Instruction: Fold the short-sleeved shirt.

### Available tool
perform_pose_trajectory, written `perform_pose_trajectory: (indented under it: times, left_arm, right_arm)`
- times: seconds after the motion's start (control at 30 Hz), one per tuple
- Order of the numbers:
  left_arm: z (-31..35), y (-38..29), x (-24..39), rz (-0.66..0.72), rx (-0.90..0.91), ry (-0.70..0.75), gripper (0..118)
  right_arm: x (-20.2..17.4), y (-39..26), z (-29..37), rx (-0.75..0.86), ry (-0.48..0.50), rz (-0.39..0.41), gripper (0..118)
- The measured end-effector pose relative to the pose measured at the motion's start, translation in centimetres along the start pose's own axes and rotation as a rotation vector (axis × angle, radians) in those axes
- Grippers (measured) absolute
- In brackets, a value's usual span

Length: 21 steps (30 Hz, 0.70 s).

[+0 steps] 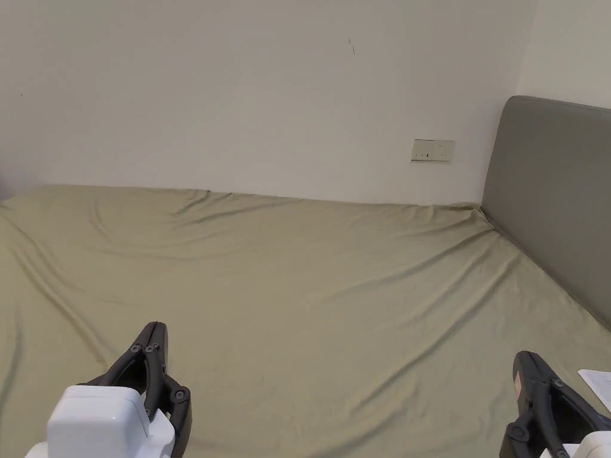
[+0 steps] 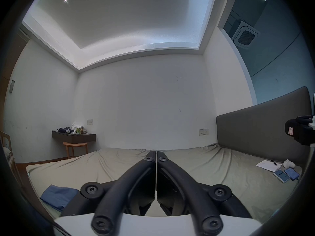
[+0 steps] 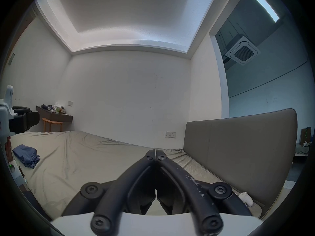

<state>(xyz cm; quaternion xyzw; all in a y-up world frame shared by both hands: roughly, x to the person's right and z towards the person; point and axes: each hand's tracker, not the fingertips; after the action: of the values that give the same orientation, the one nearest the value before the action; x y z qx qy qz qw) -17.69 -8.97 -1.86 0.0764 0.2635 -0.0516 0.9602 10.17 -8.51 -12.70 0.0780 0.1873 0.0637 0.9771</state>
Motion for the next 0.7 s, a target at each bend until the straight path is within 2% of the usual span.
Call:
perform_pose_trajectory:
  times: [0.7]
  left_arm:
    - [0.28, 0.06, 0.30, 0.002, -0.002, -0.013, 0]
  right_arm:
    - [-0.59, 0.22, 0.41, -0.004, 0.020, 0.010, 2]
